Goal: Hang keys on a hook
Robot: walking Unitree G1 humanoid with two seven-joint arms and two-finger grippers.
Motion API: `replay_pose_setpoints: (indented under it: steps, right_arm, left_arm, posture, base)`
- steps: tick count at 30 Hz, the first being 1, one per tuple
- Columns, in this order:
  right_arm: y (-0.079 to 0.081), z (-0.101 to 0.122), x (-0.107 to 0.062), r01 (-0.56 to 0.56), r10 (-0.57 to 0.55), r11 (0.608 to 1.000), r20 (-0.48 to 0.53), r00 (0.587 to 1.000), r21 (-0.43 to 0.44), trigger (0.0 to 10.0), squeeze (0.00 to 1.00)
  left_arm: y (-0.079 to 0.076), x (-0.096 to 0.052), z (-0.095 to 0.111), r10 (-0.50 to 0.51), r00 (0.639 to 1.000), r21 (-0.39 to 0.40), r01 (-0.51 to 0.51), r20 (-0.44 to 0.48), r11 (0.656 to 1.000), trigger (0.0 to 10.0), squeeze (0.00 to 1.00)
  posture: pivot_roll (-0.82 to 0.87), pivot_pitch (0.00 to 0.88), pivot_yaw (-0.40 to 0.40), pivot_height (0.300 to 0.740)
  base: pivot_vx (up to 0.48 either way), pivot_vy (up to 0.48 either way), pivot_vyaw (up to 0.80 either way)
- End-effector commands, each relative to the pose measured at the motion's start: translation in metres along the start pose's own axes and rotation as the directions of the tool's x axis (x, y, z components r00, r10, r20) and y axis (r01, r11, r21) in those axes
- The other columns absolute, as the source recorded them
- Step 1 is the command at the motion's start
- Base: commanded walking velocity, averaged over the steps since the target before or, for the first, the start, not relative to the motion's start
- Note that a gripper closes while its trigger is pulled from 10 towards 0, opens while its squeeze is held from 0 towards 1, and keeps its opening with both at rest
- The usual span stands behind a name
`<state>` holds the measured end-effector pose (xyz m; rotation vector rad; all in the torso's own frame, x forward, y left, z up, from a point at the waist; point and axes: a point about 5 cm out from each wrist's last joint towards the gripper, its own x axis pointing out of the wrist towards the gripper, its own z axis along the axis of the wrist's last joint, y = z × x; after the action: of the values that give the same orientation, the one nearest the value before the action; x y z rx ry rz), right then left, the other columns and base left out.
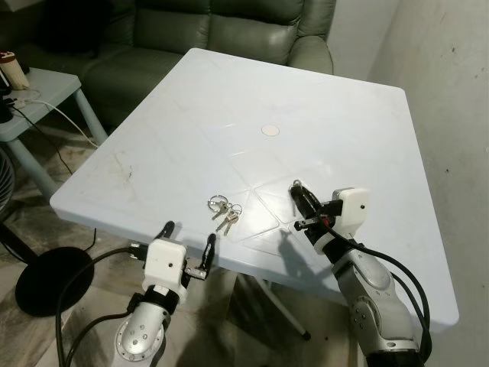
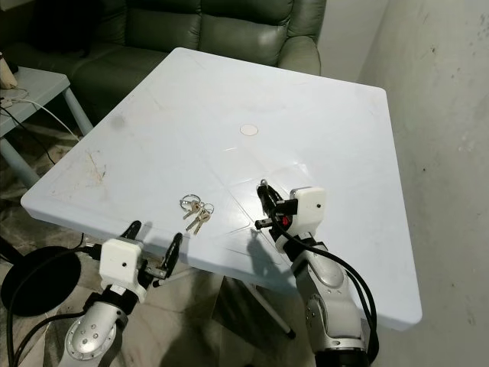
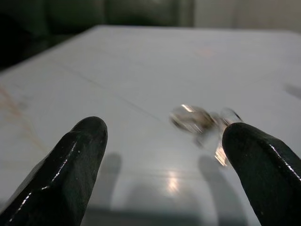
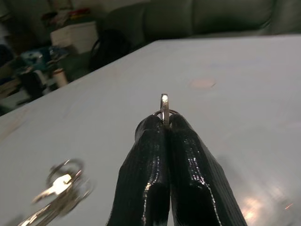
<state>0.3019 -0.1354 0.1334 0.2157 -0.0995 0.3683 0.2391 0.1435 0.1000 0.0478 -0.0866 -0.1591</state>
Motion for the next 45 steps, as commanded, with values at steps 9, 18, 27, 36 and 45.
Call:
replay_pose_setpoints:
  steps: [9, 18, 27, 36, 45]
  right_arm:
    - [-0.009, 0.005, 0.003, 0.059, -0.059, 0.998, -0.013, 0.998, -0.019, 10.0, 0.00]
    - [-0.013, 0.000, -0.002, 0.083, -0.078, 0.985, 0.033, 0.996, -0.151, 10.0, 0.00]
    - [-0.015, -0.002, -0.001, 0.087, -0.079, 0.979, 0.050, 0.996, -0.184, 10.0, 0.00]
    - [-0.017, -0.003, 0.000, 0.087, -0.078, 0.972, 0.051, 0.996, -0.217, 10.0, 0.00]
    - [-0.017, -0.003, 0.002, 0.088, -0.078, 0.971, 0.053, 0.996, -0.223, 10.0, 0.00]
  left_arm:
    - [0.019, 0.005, 0.015, 0.075, 0.997, -0.019, -0.075, 0.022, 0.997, 10.0, 0.00]
    - [0.039, 0.004, 0.019, 0.159, 0.986, -0.025, -0.158, 0.046, 0.987, 10.0, 0.00]
    - [0.050, 0.003, 0.015, 0.188, 0.981, -0.032, -0.187, 0.038, 0.982, 10.0, 0.00]
    - [0.054, 0.005, 0.016, 0.194, 0.980, -0.038, -0.192, 0.052, 0.981, 10.0, 0.00]
    - [0.056, 0.007, 0.019, 0.201, 0.977, -0.057, -0.198, 0.065, 0.979, 10.0, 0.00]
  posture:
    - [0.01, 0.092, -0.049, 0.740]
    - [0.02, 0.062, -0.052, 0.740]
    - [0.02, 0.053, -0.051, 0.740]
    - [0.02, 0.056, -0.050, 0.740]
    - [0.02, 0.066, -0.051, 0.740]
  base:
    - [0.000, 0.000, 0.00]
    - [0.000, 0.000, 0.00]
    - [0.000, 0.000, 0.00]
    - [0.000, 0.000, 0.00]
    - [0.000, 0.000, 0.00]
